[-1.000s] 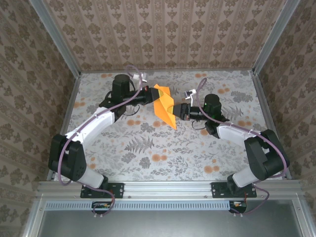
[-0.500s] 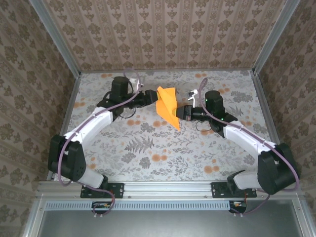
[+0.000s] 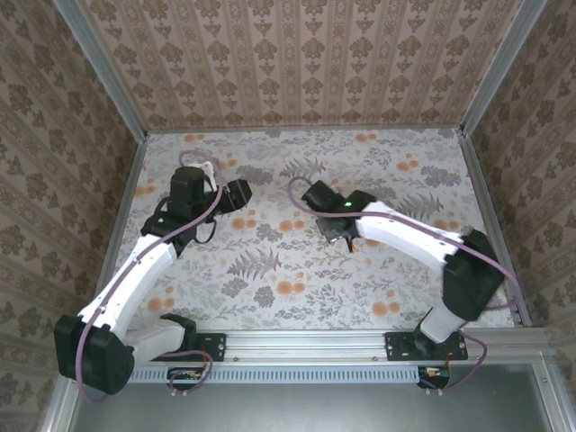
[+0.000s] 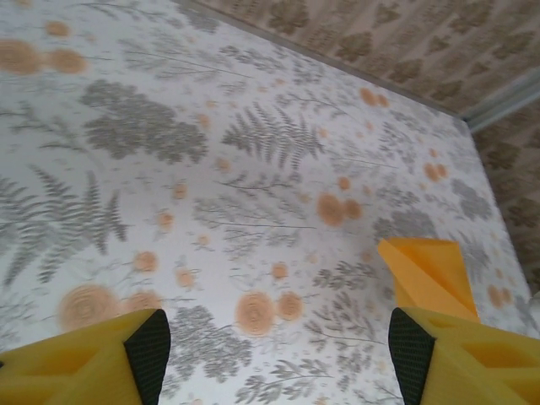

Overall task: Fold a paper plane with a square sheet of paper (fold left side to right side)
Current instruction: Turn over the paper at the center of the table.

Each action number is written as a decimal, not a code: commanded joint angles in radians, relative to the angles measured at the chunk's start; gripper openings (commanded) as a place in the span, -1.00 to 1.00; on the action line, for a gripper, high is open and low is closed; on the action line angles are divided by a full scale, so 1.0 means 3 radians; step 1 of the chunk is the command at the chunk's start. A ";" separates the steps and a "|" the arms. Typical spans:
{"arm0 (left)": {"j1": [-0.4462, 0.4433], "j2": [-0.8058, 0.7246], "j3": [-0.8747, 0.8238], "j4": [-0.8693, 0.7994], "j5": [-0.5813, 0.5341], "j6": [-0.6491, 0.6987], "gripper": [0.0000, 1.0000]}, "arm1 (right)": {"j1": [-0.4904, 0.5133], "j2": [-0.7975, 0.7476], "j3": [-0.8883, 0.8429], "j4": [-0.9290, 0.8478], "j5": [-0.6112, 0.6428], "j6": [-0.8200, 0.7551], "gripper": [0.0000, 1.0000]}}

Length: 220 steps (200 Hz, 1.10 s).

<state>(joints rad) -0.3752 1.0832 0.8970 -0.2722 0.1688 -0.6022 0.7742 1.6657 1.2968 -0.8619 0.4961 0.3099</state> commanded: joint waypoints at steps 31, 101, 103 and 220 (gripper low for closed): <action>0.0141 -0.0259 -0.0109 -0.0114 -0.0306 -0.0046 0.47 | 0.0366 0.0989 0.0711 -0.1160 0.1516 0.0115 -0.68; 0.0182 -0.0193 -0.0108 -0.0122 -0.0165 -0.0035 0.48 | 0.0513 0.1599 0.0933 -0.1039 0.0817 -0.0027 -0.62; 0.0182 -0.0191 -0.0108 -0.0125 -0.0162 -0.0036 0.48 | 0.0513 0.1601 0.0933 -0.1031 0.0801 -0.0022 -0.61; 0.0180 0.0313 -0.0205 0.0048 0.0726 -0.0356 0.48 | 0.0374 0.0136 0.0038 -0.0115 -0.0727 0.0324 0.54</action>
<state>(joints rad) -0.3191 1.1347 0.8654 -0.2977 0.2710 -0.6598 0.9138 1.8427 1.3933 -0.9768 0.3828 0.3588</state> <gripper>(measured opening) 0.743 0.741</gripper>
